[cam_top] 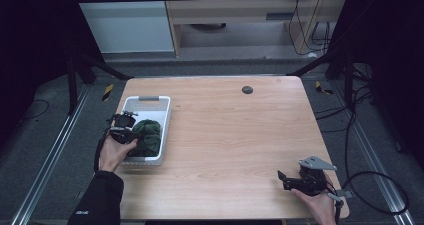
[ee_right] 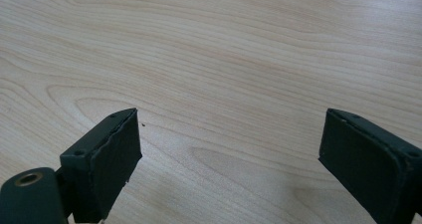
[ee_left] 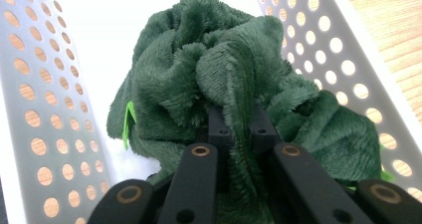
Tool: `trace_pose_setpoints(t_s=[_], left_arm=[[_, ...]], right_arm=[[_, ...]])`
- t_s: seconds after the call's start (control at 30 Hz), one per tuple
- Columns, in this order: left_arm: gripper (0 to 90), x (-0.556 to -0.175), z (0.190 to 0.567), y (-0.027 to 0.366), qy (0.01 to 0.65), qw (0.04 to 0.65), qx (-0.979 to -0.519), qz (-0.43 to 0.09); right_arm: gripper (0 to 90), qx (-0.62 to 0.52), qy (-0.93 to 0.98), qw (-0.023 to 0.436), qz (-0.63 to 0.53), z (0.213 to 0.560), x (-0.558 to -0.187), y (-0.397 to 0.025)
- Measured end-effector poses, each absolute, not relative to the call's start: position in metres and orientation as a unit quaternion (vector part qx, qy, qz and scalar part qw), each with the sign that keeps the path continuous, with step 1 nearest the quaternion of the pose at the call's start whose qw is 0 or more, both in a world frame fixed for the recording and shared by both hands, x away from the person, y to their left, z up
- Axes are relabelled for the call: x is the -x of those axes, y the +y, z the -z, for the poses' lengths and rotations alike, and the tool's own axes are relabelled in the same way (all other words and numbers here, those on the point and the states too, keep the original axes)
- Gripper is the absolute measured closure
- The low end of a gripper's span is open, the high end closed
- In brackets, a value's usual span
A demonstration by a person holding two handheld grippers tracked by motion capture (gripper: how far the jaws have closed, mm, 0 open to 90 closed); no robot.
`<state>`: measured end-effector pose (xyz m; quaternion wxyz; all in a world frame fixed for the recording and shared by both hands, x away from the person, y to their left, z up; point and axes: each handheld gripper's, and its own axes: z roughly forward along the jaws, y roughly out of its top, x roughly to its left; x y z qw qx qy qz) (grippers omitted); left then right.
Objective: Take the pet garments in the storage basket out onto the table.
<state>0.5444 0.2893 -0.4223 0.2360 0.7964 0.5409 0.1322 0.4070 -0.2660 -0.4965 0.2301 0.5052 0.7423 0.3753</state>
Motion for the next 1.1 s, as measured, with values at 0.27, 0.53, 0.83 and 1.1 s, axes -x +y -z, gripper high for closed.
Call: trace_pose_setpoints(t_s=[0.27,0.53,0.83,1.1], left_arm=[[42.4,-0.548,0.427,0.289,0.537,0.226,-0.799,-0.148],[24.5,-0.550,0.432,0.284,0.532,0.217,-0.808,-0.131],[47.8,-0.550,0.438,0.284,0.550,0.187,-0.806,-0.114],[75.2,-0.547,0.436,0.287,0.557,0.188,-0.803,-0.101]], right_arm=[[9.3,-0.503,0.744,0.232,-0.374,0.497,-0.408,-0.266],[8.5,-0.503,0.744,0.232,-0.373,0.498,-0.408,-0.266],[8.2,-0.501,0.746,0.231,-0.372,0.498,-0.408,-0.267],[8.2,-0.503,0.746,0.230,-0.372,0.497,-0.408,-0.266]])
